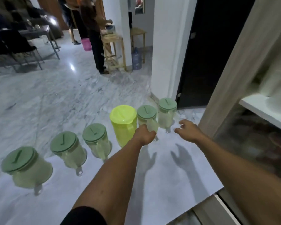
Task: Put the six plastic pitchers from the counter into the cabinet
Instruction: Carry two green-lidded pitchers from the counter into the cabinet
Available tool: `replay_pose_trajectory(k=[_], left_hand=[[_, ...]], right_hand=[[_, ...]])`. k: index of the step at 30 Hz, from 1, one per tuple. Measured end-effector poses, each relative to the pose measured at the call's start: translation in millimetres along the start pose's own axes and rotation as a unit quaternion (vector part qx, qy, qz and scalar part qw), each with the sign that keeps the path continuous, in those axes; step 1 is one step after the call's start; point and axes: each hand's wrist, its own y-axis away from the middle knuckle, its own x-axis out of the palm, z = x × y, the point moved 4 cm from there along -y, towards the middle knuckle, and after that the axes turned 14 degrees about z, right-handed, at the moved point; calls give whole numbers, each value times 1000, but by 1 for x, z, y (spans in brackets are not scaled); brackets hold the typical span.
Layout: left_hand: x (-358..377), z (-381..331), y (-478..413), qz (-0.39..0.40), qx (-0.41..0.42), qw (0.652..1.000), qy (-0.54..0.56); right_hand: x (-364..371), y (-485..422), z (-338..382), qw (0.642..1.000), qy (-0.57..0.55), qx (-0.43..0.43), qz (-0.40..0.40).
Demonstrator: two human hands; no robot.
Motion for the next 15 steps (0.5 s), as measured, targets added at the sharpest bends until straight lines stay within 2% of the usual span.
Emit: replay_pose_trajectory(k=[5, 9, 15], left_hand=[[16, 1, -37, -20, -70, 986, 151], [16, 9, -59, -45, -90, 966, 236], [17, 13, -83, -61, -89, 950, 292]], right_hand=[[4, -69, -3, 998, -62, 14, 13], [7, -108, 1, 992, -124, 25, 2], [17, -145, 4, 983, -182, 34, -4]])
